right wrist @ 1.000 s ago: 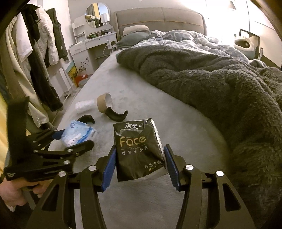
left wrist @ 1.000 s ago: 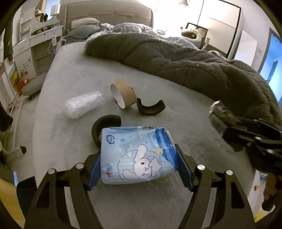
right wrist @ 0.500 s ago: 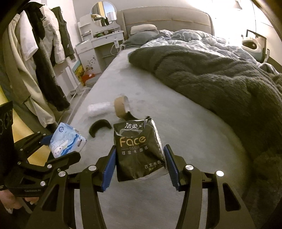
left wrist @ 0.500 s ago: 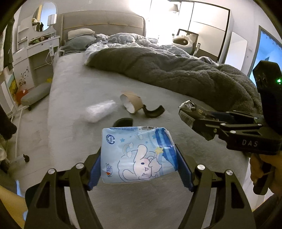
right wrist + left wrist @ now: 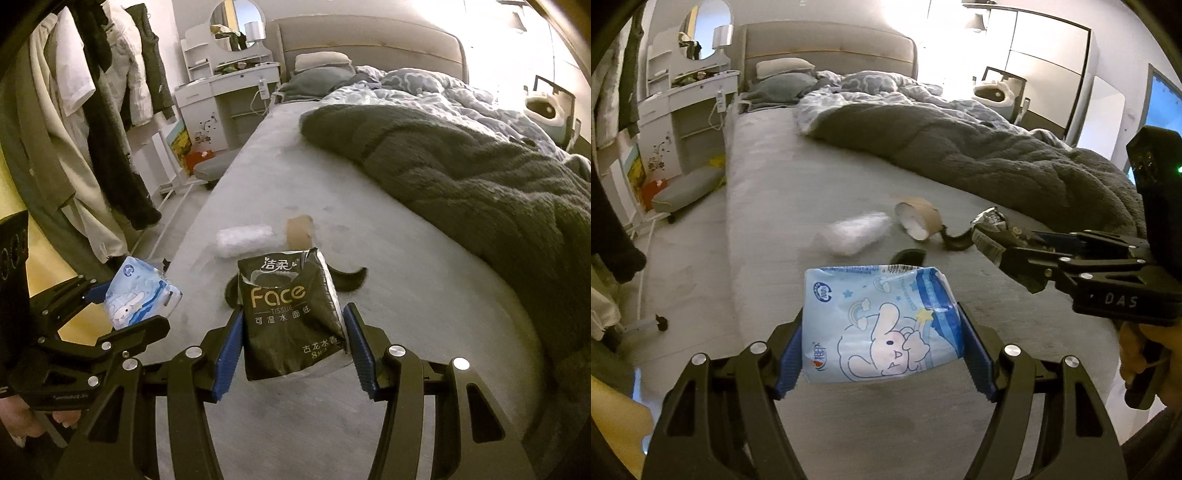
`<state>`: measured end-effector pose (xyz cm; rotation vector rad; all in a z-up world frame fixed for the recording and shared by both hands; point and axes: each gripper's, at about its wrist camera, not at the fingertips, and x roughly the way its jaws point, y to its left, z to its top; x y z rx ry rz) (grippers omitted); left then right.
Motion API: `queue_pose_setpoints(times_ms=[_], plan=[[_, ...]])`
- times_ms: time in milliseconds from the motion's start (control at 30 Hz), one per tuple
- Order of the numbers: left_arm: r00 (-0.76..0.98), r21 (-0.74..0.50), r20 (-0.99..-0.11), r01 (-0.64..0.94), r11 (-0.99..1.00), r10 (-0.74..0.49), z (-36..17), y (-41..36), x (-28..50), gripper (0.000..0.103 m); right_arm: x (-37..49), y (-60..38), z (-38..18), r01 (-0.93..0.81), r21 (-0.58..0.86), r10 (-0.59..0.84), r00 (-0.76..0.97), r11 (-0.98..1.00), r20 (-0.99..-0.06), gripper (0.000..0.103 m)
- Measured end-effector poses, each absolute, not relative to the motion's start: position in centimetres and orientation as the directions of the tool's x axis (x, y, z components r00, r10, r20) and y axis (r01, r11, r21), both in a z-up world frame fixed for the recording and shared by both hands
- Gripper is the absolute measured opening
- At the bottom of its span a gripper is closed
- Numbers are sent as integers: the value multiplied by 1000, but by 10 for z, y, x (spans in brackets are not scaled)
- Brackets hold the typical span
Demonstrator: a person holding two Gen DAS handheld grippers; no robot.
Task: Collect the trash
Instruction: 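Lift and carry the diaper pack and tissue pack over the black bin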
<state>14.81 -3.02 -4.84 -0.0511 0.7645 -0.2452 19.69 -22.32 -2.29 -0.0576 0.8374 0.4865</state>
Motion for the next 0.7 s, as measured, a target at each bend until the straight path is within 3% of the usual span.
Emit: queue_pose_setpoints(times_ms=[700], plan=[[635,-130,-758,82,988,-152,-63,44,142,75,197,-155,-13,-521,127,437,529,844,-727,54]])
